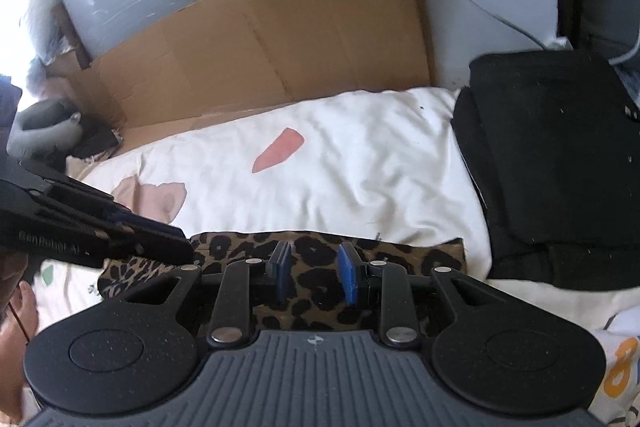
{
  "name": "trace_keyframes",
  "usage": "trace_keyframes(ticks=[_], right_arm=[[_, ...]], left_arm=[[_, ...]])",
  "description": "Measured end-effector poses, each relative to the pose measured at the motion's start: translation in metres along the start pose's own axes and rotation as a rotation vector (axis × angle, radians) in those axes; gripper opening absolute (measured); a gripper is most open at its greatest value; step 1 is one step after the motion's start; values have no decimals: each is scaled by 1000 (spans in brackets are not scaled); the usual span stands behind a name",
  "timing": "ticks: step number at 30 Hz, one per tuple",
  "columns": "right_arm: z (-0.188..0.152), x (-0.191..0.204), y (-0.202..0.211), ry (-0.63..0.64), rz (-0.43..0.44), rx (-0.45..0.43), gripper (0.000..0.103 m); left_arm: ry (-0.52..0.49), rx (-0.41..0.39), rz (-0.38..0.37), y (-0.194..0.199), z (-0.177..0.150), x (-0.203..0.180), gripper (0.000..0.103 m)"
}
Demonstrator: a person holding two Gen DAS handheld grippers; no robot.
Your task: Fold clothes
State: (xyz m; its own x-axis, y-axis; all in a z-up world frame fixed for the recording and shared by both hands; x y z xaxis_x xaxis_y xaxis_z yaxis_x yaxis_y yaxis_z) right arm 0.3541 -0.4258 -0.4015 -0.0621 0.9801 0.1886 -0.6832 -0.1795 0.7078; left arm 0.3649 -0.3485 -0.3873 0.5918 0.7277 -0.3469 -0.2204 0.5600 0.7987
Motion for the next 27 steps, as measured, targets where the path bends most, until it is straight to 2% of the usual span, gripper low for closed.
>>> trace_keyframes(ticks=[7, 11, 17, 24, 27], right_arm=[[-14, 27, -8, 45, 79, 65, 28], [-23, 33, -24, 91, 50, 94, 29], [-13, 37, -34, 140, 25, 72, 30], [-22, 33, -55, 127, 23, 113, 30], [-24, 37, -56, 172, 6, 106, 30]], left_arm=[[10, 51, 9, -20, -17, 8, 19], [26, 45, 3, -28, -19, 15, 20], [27, 20, 13, -25, -13, 17, 22], [33, 47, 9, -37, -20, 23, 22], [37, 76, 12, -38, -18, 23, 22]])
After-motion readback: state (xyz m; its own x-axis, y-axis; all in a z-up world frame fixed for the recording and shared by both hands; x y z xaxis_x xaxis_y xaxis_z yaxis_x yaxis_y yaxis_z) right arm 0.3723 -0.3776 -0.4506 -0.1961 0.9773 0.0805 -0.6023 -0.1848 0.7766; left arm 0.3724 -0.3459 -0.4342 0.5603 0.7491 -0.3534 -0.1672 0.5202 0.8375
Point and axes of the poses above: each gripper's, at about its wrist camera, not at the fingertips, and y roughly against the way its jaws point, x to its left, z to its top, the point moved 10 cm from there along -y, roughly the way its jaws point, and after that the axes turned 8 degrees about -z, right-handed, at the moved point
